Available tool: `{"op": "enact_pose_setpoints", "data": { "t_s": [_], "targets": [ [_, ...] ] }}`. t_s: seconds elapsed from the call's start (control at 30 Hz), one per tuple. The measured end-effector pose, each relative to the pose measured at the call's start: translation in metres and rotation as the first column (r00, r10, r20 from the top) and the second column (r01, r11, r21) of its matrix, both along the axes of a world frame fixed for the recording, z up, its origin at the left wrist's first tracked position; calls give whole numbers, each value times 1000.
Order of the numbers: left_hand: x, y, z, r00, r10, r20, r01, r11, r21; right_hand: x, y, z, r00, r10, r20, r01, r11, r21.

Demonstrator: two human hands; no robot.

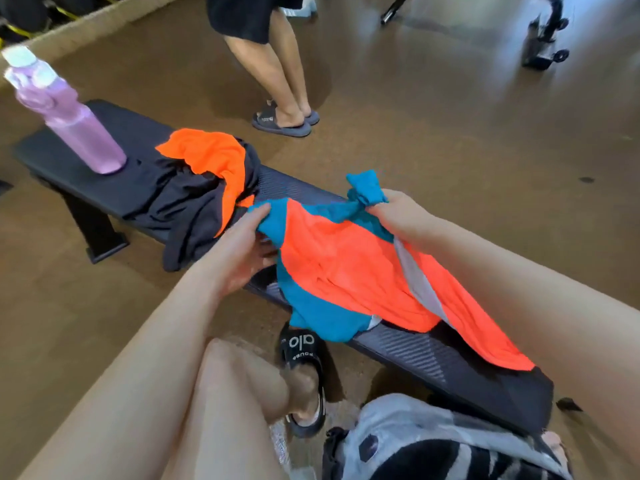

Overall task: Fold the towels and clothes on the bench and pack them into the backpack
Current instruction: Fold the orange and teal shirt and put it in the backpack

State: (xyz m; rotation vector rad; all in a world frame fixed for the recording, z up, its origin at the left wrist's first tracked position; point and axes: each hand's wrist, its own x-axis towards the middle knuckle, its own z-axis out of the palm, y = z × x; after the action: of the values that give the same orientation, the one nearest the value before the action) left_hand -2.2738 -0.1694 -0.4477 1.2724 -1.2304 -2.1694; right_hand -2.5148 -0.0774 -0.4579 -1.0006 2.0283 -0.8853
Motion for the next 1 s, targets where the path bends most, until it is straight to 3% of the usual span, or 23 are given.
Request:
{"op": "enact_pose_setpoints", "data": {
  "t_s": [0.1, 0.23, 0.3, 0.37, 0.47, 0.5, 0.53, 0.63, 0.73, 0.87, 1.0],
  "targets": [
    [-8, -10, -13, 983, -172, 69, 172, 985, 6, -7, -18, -19, 996, -30, -84, 25, 998, -60],
    [-15, -14, -28, 951, -246, 188, 267, 959, -96, -18, -47, -26, 988, -157, -9, 155, 982, -104],
    [-10, -18, -31, 850, -358, 388, 451, 873, -184, -22, -55, -29, 979, -152, -138, 155, 988, 10],
    [-3, -24, -34, 725, -448, 522, 605, 777, -173, -25, -55, -36, 959, -155, -236, 194, 969, 153],
    [1, -17, -31, 594, -594, 542, 761, 634, -138, -26, -41, -40, 966, -110, -233, 174, 944, 279],
    [0, -12, -29, 589, -609, 531, 771, 620, -145, -27, -36, -40, 969, -67, -239, 139, 943, 301],
    [-1, -7, -27, 624, -615, 483, 749, 647, -144, -30, -31, -40, 969, -31, -247, 108, 947, 302],
    [-6, 5, -17, 839, -493, 232, 511, 859, -25, -35, -16, -33, 953, -32, -300, 78, 986, 145],
    [0, 5, -4, 953, -301, 37, 296, 950, 94, -37, -5, -25, 954, -124, -274, 123, 992, -20],
    [26, -2, -4, 982, -139, 129, 133, 990, 56, -34, -8, -16, 958, -138, -253, 121, 989, -81],
    [50, -12, -20, 950, -4, 313, 39, 994, -106, -33, -16, -18, 953, -169, -251, 189, 980, 57]
  ]
}}
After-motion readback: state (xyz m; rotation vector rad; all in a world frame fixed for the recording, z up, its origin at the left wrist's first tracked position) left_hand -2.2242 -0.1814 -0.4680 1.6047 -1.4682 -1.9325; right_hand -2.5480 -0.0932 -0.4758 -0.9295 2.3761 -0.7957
